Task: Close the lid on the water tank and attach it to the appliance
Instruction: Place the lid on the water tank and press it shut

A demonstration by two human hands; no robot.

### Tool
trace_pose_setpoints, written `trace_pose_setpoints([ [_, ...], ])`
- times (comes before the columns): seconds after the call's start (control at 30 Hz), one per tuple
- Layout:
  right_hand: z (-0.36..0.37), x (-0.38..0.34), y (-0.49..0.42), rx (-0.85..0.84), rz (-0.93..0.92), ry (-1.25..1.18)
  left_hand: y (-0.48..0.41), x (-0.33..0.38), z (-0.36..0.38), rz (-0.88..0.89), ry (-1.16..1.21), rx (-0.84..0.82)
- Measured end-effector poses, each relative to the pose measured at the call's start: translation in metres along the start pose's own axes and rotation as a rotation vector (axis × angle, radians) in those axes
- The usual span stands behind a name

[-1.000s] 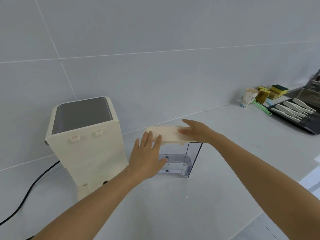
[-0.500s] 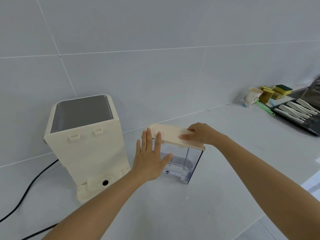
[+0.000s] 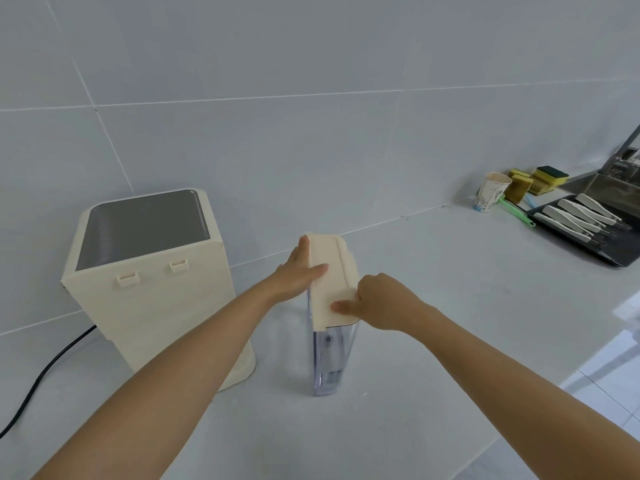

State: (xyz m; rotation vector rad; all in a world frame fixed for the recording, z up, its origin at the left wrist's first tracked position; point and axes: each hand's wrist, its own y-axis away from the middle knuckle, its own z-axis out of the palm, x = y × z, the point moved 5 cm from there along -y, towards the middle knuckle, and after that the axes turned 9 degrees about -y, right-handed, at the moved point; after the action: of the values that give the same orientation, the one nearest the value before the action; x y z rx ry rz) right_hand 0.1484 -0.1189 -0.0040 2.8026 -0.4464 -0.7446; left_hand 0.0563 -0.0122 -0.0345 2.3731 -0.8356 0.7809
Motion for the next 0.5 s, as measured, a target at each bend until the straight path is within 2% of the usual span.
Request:
trace_pose_setpoints([
  [0.2,0.012,-0.015,0.004,0.003,-0.035,-0.083,-0.009,0.003,-0.008,-0.032,-0.088,-0.045],
  [0.33,0.006,-0.012,0.001,0.017,-0.022,0.001,-0.009,-0.001,-0.011,-0.001,-0.184,-0.06],
  [0.4,-0.007,-0.01,-0.003,0.096,-0.019,0.052,-0.005,0.003,-0.014,0.035,-0.222,0.032],
  [0.5,-0.036,-0.005,-0.016,0.327,-0.021,0.042,0.012,0.015,-0.014,0.035,-0.214,0.215],
])
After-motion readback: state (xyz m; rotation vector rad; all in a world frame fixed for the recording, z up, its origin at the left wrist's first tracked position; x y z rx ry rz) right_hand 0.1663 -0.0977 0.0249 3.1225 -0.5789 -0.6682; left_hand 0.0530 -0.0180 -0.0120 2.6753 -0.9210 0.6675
